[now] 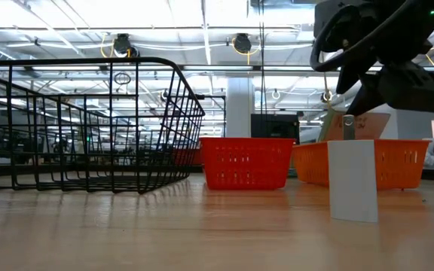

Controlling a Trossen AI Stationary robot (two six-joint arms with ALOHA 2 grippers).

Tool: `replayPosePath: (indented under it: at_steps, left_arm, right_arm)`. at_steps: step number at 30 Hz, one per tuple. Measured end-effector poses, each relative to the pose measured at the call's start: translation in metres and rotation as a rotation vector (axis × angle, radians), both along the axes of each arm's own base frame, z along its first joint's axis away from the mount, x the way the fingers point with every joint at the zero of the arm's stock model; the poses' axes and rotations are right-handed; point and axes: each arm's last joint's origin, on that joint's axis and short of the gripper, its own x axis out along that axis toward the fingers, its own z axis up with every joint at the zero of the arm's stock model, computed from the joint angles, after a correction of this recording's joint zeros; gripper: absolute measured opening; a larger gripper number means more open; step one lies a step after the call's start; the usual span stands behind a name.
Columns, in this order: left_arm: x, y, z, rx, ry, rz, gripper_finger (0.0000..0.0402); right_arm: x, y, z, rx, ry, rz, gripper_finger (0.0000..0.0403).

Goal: Pick and place items into bin
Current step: Put the top card reader box into the orange basket

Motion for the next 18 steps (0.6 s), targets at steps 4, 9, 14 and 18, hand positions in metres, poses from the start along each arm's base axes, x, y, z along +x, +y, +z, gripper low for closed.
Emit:
replayPosePath:
  at_steps: [4, 9, 14, 18]
  left_arm:
    - [0.0, 0.0, 0.0, 0.0, 0.0, 0.0, 0.0088]
    - [0.0, 0.0, 0.0, -0.001, 0.0, 0.0, 0.0088]
    - [0.0, 0.0, 0.0, -0.001, 0.0, 0.0, 0.0088]
    - [0.0, 0.0, 0.0, 0.003, 0.0, -0.001, 0.0088]
  right_arm:
    - [0.0, 0.0, 0.0, 0.0, -0.008, -0.007, 0.0235]
    - [0.001, 0.001, 0.002, 0.024, -0.006, -0.022, 0.0248]
    - [0.004, 0.007, 0.009, 0.145, 0.078, -0.054, 0.0251]
    - [0.008, 0.012, 0.018, 0.218, 0.106, -0.052, 0.0251]
